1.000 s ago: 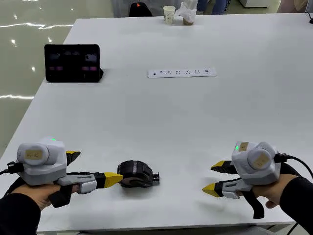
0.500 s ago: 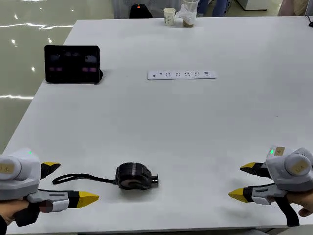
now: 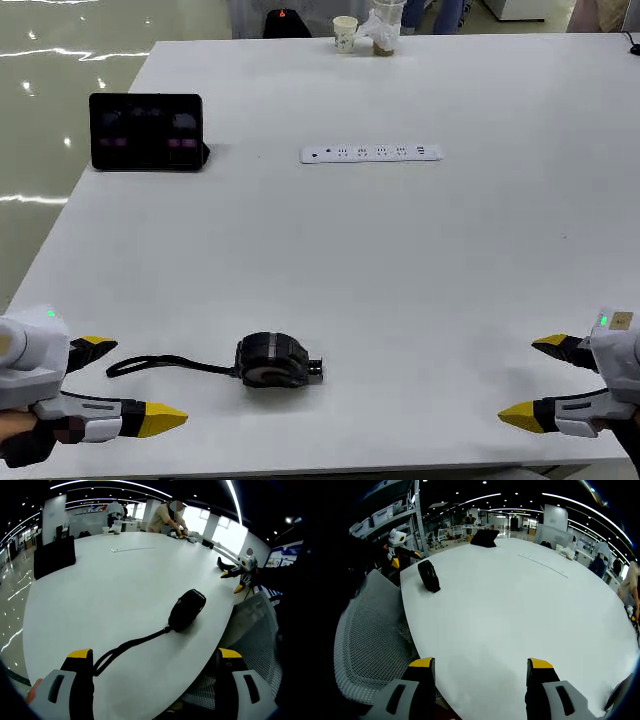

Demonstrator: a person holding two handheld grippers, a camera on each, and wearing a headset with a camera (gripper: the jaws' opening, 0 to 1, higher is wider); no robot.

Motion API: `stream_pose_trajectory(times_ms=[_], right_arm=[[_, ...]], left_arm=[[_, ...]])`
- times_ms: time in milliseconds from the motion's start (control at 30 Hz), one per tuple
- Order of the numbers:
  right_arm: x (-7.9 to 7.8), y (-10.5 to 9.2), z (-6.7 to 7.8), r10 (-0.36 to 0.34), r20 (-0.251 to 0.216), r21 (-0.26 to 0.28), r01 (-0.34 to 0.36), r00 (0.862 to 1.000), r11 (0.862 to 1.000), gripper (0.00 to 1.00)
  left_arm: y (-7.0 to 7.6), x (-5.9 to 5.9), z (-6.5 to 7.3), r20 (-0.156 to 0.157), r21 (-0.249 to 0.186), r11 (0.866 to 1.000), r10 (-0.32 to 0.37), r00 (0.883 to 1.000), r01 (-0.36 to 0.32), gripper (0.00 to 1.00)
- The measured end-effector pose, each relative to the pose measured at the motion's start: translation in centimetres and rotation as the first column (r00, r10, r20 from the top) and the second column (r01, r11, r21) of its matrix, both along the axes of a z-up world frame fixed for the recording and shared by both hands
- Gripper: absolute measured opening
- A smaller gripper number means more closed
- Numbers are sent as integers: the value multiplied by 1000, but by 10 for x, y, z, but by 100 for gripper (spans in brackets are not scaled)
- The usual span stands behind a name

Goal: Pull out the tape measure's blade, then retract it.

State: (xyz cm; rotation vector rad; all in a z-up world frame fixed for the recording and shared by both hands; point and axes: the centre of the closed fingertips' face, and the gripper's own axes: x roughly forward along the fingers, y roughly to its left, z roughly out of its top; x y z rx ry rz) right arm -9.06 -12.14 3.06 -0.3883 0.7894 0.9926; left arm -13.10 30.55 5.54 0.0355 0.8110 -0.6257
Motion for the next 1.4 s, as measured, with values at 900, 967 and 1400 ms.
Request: stream_pose_trajectory(times_ms=[900,967,1400], right_arm=[[-10,-31,4,-86,-20,18,87,996,996,99],[-11,-31,3,-87,-23,19,88,996,996,99],[-14,-28,0,-80,-29,14,80,996,997,99]], left_arm=[[20,-7,-2,-9,33,999,9,1000,-9,99],[21,-7,-2,-10,35,999,11,1000,-11,99],[20,-9,-4,-3,34,999,17,1000,-17,99]])
